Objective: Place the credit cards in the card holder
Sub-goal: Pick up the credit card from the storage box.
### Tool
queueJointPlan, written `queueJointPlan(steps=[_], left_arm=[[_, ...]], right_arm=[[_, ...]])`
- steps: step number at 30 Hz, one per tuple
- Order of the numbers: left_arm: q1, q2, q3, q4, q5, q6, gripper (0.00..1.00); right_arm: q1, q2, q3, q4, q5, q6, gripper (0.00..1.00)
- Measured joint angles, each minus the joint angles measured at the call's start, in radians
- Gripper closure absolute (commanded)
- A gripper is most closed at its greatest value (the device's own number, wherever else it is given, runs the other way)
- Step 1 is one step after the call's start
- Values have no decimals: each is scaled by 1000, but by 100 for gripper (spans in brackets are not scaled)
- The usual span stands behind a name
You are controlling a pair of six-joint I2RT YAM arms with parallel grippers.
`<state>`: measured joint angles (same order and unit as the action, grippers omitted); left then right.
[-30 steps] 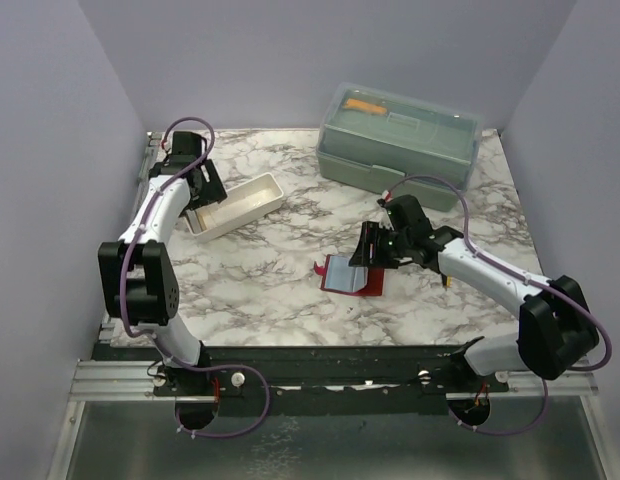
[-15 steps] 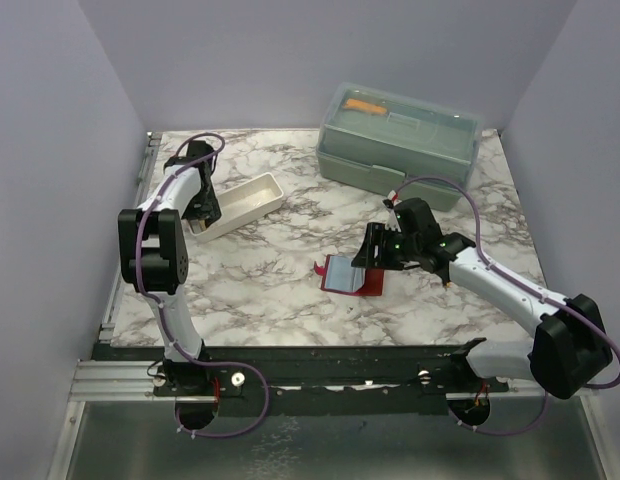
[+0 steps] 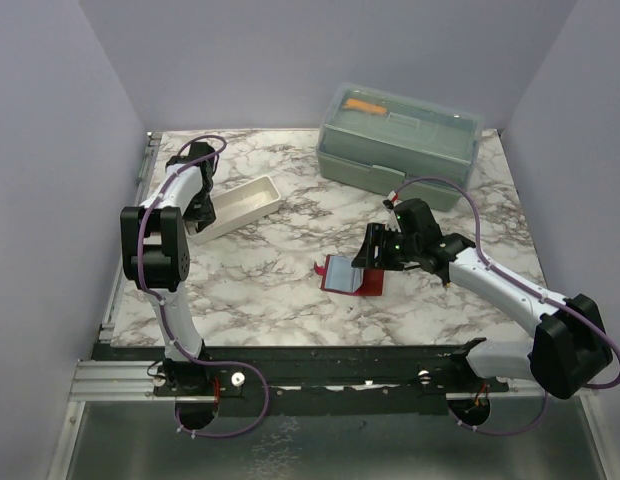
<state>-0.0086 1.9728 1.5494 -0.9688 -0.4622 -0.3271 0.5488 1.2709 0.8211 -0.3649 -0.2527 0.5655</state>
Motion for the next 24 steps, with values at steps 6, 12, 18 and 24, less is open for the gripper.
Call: queueJointPlan(steps=[6,12,18,24], left_arm=[[0,0,6,-10,-2,3,42],[0,-1,10,-13,-1,7,52],[0,-2,10,-16,-1,11,59],[0,-2,15,-22,-1,13,67]], right_arm=[[0,0,0,5,0,0,39],[0,0,0,5,0,0,39],[0,0,0,5,0,0,39],[0,0,0,5,0,0,39]])
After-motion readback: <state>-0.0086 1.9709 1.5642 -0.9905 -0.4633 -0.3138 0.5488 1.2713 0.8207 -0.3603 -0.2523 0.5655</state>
